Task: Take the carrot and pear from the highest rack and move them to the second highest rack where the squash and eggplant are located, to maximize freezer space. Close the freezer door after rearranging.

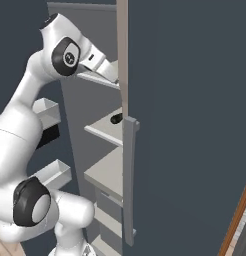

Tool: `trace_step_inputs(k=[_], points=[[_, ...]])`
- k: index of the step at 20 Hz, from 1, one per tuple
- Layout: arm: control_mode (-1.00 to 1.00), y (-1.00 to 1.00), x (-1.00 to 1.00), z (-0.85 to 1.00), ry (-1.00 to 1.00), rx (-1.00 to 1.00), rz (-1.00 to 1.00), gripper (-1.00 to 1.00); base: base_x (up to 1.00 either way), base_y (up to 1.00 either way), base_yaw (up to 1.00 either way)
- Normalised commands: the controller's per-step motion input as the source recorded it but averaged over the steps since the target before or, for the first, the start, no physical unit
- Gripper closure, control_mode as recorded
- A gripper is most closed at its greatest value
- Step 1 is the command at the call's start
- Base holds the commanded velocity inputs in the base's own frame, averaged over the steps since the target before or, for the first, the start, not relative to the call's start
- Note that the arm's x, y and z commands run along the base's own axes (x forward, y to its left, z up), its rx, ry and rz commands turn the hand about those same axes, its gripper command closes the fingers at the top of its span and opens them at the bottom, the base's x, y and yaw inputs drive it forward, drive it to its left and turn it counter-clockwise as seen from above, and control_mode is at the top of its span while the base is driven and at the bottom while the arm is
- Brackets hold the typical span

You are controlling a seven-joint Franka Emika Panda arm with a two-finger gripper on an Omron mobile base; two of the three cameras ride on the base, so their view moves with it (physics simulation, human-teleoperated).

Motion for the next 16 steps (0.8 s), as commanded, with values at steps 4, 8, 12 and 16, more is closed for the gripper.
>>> trace_step_inputs(k=[4, 8, 12, 16], points=[[-1.00, -0.09, 0.24, 0.00, 0.00, -0.01, 0.00, -1.00, 0.00, 0.00, 0.00], [-1.00, 0.00, 0.21, -0.11, 0.00, -0.14, 0.00, -1.00, 0.00, 0.00, 0.00], [-1.00, 0.01, 0.12, -0.03, 0.08, -0.27, 0.00, -1.00, 0.00, 0.00, 0.00], [-1.00, 0.00, 0.16, 0.00, 0.21, -0.21, 0.00, -1.00, 0.00, 0.00, 0.00]])
